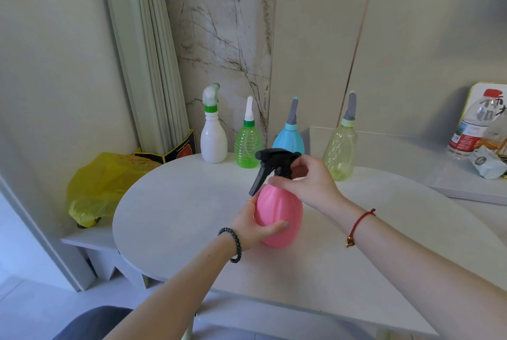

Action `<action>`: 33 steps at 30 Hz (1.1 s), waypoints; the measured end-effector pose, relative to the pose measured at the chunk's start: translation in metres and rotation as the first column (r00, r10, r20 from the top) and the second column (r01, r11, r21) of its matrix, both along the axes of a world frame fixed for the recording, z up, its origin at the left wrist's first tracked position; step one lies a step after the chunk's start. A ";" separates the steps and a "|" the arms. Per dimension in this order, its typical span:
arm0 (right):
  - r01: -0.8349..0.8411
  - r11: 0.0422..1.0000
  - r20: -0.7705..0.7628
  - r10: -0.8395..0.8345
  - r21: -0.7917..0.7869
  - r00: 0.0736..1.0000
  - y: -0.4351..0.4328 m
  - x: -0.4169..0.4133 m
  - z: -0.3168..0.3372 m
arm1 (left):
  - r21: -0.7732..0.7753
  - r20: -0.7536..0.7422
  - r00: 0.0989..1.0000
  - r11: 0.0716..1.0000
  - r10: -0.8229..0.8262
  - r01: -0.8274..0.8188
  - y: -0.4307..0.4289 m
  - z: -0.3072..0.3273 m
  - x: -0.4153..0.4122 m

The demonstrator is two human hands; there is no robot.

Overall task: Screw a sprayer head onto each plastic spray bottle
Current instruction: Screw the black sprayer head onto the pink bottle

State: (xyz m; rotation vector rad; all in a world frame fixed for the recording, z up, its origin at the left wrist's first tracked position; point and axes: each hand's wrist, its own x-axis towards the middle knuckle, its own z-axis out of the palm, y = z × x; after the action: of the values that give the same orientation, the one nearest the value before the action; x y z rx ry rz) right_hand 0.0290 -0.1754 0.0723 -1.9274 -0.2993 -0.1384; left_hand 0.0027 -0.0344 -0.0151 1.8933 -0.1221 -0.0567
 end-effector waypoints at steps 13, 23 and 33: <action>-0.273 0.839 0.123 0.369 -0.472 0.921 -0.017 0.003 0.064 | -0.023 0.025 0.999 0.999 -0.038 0.039 -0.001 0.000 0.001; -0.205 0.775 -0.056 0.215 -0.598 0.975 -0.003 0.004 0.082 | -0.037 0.018 0.999 0.998 -0.042 0.042 -0.001 0.000 0.003; -0.076 0.194 0.055 0.593 -0.978 0.803 -0.001 0.010 0.108 | -0.042 0.015 0.999 0.998 -0.050 0.051 -0.001 0.001 0.003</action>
State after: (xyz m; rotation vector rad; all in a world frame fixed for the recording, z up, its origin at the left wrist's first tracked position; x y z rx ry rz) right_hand 0.0393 -0.1762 0.1799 -2.9788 -1.4461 -0.0669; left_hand 0.0054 -0.0351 -0.0142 1.8486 -0.1792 -0.0751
